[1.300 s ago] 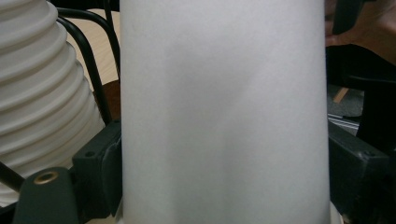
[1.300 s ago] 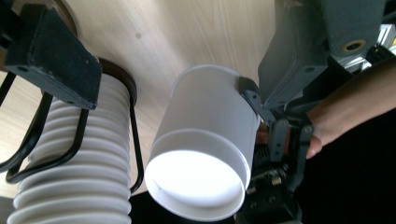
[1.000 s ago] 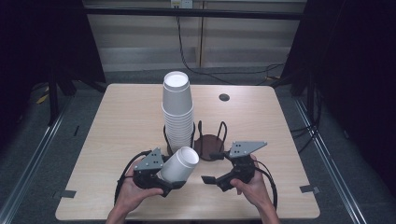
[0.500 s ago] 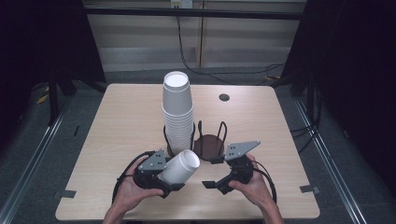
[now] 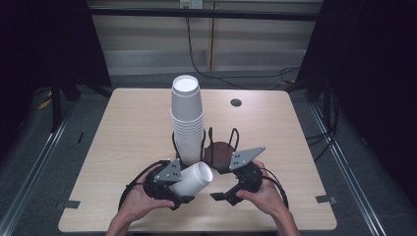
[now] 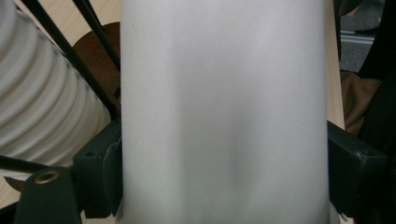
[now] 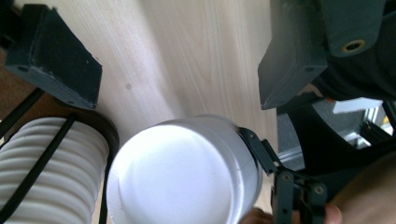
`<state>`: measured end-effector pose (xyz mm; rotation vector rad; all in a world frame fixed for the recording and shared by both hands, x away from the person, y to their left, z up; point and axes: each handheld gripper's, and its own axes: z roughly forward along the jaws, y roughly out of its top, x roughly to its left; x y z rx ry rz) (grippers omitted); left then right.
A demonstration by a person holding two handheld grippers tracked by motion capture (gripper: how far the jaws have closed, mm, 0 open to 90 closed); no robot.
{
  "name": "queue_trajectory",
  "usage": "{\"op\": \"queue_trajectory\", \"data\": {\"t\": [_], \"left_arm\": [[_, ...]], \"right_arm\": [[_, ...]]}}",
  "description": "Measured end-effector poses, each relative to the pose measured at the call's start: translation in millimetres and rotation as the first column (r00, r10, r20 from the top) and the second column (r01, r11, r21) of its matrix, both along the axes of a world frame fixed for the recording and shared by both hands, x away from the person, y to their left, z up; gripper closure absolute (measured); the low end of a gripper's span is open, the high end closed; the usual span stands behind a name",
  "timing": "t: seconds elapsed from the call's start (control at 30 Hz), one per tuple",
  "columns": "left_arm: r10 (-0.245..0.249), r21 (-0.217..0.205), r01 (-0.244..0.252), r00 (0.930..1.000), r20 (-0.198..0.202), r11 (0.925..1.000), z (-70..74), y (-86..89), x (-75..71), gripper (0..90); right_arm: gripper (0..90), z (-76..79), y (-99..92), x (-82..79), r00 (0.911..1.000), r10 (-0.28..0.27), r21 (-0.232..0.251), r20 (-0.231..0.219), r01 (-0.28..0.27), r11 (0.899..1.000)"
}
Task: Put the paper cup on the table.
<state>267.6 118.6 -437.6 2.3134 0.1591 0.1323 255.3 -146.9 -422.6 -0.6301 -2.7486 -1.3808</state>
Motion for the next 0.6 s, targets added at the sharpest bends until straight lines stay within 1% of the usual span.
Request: {"op": "queue_trajectory", "data": {"t": [0.07, 0.13, 0.17, 0.2, 0.27, 0.3, 0.37, 0.43, 0.5, 0.53, 0.6], "left_arm": [[-0.010, 0.019, 0.010, 1.0000, 0.000, 0.9998, 0.8, -2.0, -0.5, 15.7], [-0.021, 0.048, 0.020, 0.9997, 0.009, 0.9986, 1.5, -4.4, -1.4, 15.7], [-0.028, 0.060, 0.028, 0.9995, 0.014, 0.9978, 1.6, -5.9, -1.6, 15.7], [-0.029, 0.063, 0.028, 0.9995, 0.012, 0.9976, 1.2, -7.0, -2.2, 15.7], [-0.036, 0.079, 0.035, 0.9993, 0.008, 0.9962, 0.6, -9.8, -2.3, 15.7], [-0.034, 0.092, 0.032, 0.9993, 0.013, 0.9952, 0.6, -11.0, -2.3, 15.7], [-0.033, 0.104, 0.031, 0.9993, 0.016, 0.9941, 0.1, -13.4, -2.0, 15.7], [-0.039, 0.114, 0.038, 0.9992, 0.007, 0.9927, 0.4, -15.8, -1.3, 15.7], [-0.047, 0.148, 0.046, 0.9988, 0.009, 0.9879, 1.7, -18.0, -1.3, 15.7], [-0.048, 0.155, 0.045, 0.9987, 0.014, 0.9869, 1.9, -18.9, -1.6, 15.6], [-0.063, 0.159, 0.061, 0.9980, 0.009, 0.9854, 2.7, -19.5, -1.0, 15.6]], "right_arm": [[13.2, -0.9, 1.8, 0.6, 1.0000, 0.004, -0.026, -0.002, -0.004, 1.000], [13.2, -2.6, 3.7, 1.1, 0.9999, 0.010, -0.054, -0.009, -0.010, 0.998], [13.2, -3.3, 4.5, 1.1, 0.9998, 0.014, -0.058, -0.010, -0.015, 0.998], [13.2, -3.7, 5.2, 1.2, 0.9996, 0.021, -0.061, -0.017, -0.022, 0.998], [13.2, -3.6, 6.4, 1.0, 0.9994, 0.031, -0.077, -0.016, -0.032, 0.997], [13.3, -3.6, 6.5, 1.4, 0.9991, 0.036, -0.078, -0.020, -0.037, 0.996], [13.6, -2.9, 7.0, 1.7, 0.9988, 0.043, -0.092, -0.025, -0.045, 0.995], [13.9, -3.1, 7.5, 2.5, 0.9984, 0.050, -0.098, -0.029, -0.052, 0.994], [13.9, -3.6, 8.5, 3.1, 0.9982, 0.051, -0.118, -0.033, -0.054, 0.991], [13.9, -4.0, 9.3, 3.7, 0.9980, 0.053, -0.127, -0.033, -0.057, 0.990], [13.9, -4.6, 11.1, 4.8, 0.9973, 0.061, -0.141, -0.040, -0.066, 0.988]]}}
